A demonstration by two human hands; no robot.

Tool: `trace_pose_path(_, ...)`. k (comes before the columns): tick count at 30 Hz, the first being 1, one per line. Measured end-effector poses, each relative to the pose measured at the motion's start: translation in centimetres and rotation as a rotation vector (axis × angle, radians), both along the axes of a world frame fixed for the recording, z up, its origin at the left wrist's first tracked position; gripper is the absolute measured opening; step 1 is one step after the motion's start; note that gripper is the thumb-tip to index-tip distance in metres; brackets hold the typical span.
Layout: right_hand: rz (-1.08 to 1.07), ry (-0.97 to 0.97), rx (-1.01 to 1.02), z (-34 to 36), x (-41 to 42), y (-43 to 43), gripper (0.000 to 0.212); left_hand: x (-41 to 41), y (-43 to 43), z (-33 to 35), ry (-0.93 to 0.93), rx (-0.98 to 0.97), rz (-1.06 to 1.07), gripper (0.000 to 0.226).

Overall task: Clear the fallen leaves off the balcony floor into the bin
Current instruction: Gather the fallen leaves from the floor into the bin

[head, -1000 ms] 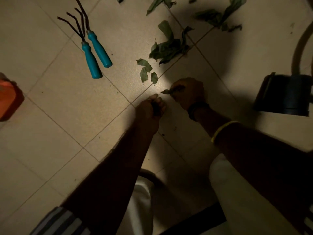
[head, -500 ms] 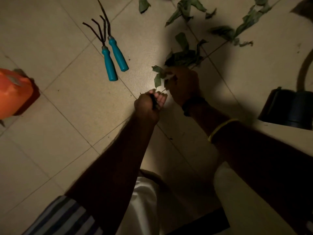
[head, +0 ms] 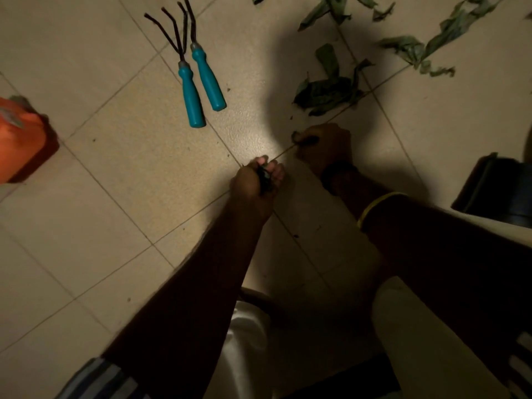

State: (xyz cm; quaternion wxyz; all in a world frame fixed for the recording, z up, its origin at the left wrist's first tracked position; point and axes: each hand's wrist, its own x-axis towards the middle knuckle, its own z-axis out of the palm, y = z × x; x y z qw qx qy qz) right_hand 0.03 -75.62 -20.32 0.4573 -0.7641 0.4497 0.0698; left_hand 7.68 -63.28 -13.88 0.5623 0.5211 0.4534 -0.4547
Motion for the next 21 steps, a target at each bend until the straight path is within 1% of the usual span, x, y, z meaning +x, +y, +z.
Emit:
trace_pose_path(2, -0.572, -0.111, 0.449, 2.2, 0.5, 0.1, 0.016, -0.3, -0.6, 0.5, -0.024, -0.018, -0.063, 0.031)
trace_pose_path(3, -0.729, -0.184, 0.582, 3.4, 0.6, 0.4, 0.021, -0.3, -1.0, 0.8, -0.033, -0.025, -0.091, 0.030)
trace_pose_path(4, -0.778, -0.221, 0.623, 4.6, 0.7, 0.7, 0.025, -0.3, -1.6, 1.1, -0.036, -0.027, -0.100, 0.028)
trace_pose_path(5, -0.717, -0.203, 0.566, 5.6, 0.6, 0.9, 0.026, -0.3, -2.1, 1.4, -0.030, -0.032, -0.092, 0.027)
trace_pose_path(6, -0.580, -0.153, 0.455, 6.5, 0.5, 1.2, 0.024, -0.3, -2.8, 1.9, -0.024, -0.043, -0.102, 0.028)
trace_pose_path(8, -0.310, -0.058, 0.209, 7.8, 0.1, 1.6, 0.015, -0.4, -4.2, 2.8, -0.005, -0.067, -0.173, 0.041)
trace_pose_path(9, -0.230, -0.057, 0.117, 8.1, -0.1, 1.5, 0.010, -0.4, -4.9, 3.3, -0.007, -0.062, -0.214, 0.040)
trace_pose_path(10, -0.163, -0.087, 0.055, 8.3, -0.3, 1.2, 0.006, -0.5, -5.5, 3.8, -0.032, -0.045, -0.272, 0.033)
trace_pose_path(11, -0.082, -0.124, 0.028, 8.5, -0.4, 0.8, 0.004, -0.5, -6.0, 4.0, -0.074, -0.007, -0.331, 0.023)
trace_pose_path(12, 0.019, -0.151, 0.030, 8.7, -0.4, 0.1, 0.007, -0.4, -6.3, 4.1, -0.124, 0.026, -0.382, 0.017)
trace_pose_path(14, 0.211, -0.144, 0.106, 9.0, -0.5, -1.8, 0.014, 0.0, -6.6, 4.1, -0.198, 0.098, -0.387, 0.022)
trace_pose_path(15, 0.234, -0.123, 0.134, 9.1, -0.5, -2.8, 0.016, 0.4, -6.7, 4.0, -0.203, 0.112, -0.348, 0.025)
trace_pose_path(16, 0.208, -0.110, 0.099, 8.7, -0.3, -3.9, 0.021, 0.8, -6.7, 3.9, -0.200, 0.107, -0.304, 0.027)
trace_pose_path(18, 0.093, -0.076, -0.086, 7.3, 0.2, -6.3, 0.039, 1.3, -6.7, 3.5, -0.181, 0.070, -0.212, 0.029)
trace_pose_path(19, 0.056, -0.030, -0.166, 6.4, 0.5, -7.5, 0.046, 1.4, -6.8, 3.1, -0.173, 0.052, -0.190, 0.029)
trace_pose_path(20, 0.063, 0.044, -0.197, 5.3, 0.8, -8.5, 0.057, 1.3, -6.8, 2.7, -0.170, 0.036, -0.184, 0.028)
trace_pose_path(21, 0.114, 0.138, -0.180, 4.4, 1.2, -9.2, 0.073, 1.2, -6.8, 2.4, -0.168, 0.023, -0.184, 0.027)
